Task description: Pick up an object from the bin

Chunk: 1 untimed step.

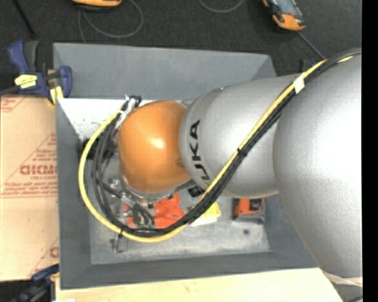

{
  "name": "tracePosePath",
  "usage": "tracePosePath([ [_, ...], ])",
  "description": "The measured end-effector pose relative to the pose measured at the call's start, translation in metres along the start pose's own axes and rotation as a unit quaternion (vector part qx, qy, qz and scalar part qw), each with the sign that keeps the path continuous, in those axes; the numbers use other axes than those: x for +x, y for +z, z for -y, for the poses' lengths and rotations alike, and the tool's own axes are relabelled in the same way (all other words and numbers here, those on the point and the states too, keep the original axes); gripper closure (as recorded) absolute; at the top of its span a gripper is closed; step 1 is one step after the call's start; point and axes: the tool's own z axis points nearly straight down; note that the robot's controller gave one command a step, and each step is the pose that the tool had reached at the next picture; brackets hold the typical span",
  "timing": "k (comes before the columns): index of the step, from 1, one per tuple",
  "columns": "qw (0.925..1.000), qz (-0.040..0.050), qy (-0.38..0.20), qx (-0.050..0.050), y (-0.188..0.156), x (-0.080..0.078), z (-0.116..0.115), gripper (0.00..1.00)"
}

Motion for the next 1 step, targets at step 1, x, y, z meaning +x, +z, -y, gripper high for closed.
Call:
tracePosePath([
  [1, 1.0000, 0.0038, 0.003, -0.001, -0.0045, -0.0022, 0.0010, 0.00],
])
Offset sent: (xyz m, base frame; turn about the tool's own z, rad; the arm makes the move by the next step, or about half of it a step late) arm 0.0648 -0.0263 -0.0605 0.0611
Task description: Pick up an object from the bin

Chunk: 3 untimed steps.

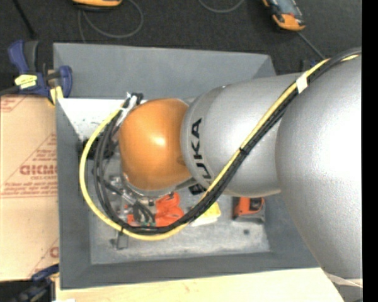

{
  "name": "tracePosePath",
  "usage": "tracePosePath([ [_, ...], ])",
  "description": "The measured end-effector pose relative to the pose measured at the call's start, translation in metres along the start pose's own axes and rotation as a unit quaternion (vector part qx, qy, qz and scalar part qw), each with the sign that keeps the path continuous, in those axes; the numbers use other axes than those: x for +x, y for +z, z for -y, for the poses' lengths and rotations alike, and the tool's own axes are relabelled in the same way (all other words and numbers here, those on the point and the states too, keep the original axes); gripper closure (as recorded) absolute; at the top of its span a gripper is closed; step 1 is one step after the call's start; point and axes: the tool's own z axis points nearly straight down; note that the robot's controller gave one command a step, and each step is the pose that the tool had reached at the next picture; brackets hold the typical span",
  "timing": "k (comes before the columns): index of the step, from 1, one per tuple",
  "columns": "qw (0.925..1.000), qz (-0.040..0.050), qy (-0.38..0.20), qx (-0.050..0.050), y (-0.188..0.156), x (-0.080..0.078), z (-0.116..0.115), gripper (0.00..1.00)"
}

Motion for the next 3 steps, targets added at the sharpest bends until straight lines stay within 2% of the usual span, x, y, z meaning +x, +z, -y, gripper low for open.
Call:
tracePosePath([
  [1, 0.9997, 0.0039, 0.023, -0.002, 0.051, -0.055, 0.020, 0.00],
  [2, 1.0000, 0.0002, -0.009, 0.001, 0.063, -0.035, 0.075, 0.00],
  [3, 1.0000, -0.0011, 0.007, 0.002, 0.068, -0.049, 0.093, 0.00],
])
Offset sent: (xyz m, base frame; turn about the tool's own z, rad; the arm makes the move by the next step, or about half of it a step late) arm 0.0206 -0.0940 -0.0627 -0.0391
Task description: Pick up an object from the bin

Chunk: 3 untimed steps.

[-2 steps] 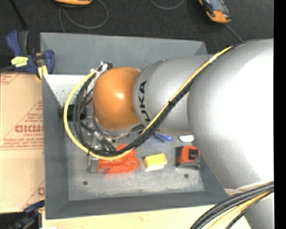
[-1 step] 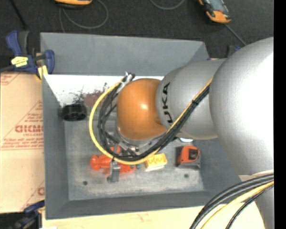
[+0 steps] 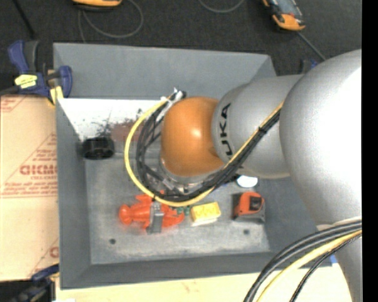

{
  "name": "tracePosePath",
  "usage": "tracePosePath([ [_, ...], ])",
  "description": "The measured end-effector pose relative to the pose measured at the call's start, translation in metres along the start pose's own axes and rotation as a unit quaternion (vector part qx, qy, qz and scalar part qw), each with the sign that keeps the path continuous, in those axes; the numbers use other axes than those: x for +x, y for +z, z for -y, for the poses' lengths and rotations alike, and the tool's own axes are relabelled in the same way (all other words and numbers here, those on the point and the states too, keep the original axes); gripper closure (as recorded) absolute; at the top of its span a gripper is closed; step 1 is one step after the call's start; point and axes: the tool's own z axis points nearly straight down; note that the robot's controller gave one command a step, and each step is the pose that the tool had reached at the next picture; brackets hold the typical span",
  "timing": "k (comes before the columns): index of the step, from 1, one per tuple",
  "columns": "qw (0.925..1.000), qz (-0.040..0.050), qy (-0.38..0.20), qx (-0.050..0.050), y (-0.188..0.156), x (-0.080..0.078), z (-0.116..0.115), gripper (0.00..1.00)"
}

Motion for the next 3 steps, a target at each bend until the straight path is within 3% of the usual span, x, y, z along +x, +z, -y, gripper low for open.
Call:
tracePosePath([
  [1, 0.9986, 0.0020, -0.053, 0.000, 0.020, -0.012, -0.011, 0.00],
  [2, 0.9914, 0.0017, -0.131, -0.002, 0.033, -0.004, -0.022, 1.00],
  [3, 0.9914, 0.0016, -0.131, -0.002, 0.033, -0.004, -0.022, 1.00],
])
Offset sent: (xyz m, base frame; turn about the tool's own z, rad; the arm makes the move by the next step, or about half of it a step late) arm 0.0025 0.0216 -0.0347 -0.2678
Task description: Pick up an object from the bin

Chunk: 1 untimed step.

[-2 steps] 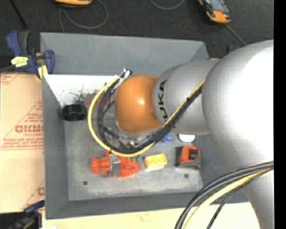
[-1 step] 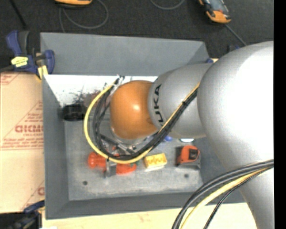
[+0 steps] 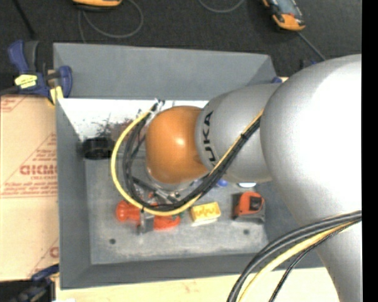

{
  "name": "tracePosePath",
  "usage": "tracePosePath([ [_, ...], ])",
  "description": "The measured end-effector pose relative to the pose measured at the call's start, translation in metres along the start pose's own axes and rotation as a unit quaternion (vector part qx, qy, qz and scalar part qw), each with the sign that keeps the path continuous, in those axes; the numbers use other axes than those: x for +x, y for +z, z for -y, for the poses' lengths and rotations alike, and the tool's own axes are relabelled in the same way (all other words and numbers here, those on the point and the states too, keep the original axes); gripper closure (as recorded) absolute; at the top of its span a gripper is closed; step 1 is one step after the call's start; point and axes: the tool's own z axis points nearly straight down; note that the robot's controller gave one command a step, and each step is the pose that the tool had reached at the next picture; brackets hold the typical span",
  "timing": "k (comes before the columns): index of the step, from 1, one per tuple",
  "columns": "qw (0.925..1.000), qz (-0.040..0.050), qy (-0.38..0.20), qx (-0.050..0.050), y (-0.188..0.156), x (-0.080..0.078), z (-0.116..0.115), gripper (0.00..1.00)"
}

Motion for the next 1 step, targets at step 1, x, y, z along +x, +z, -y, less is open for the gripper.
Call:
tracePosePath([
  [1, 0.9999, 0.0044, -0.011, 0.002, -0.1967, -0.0155, 0.0167, 1.00],
])
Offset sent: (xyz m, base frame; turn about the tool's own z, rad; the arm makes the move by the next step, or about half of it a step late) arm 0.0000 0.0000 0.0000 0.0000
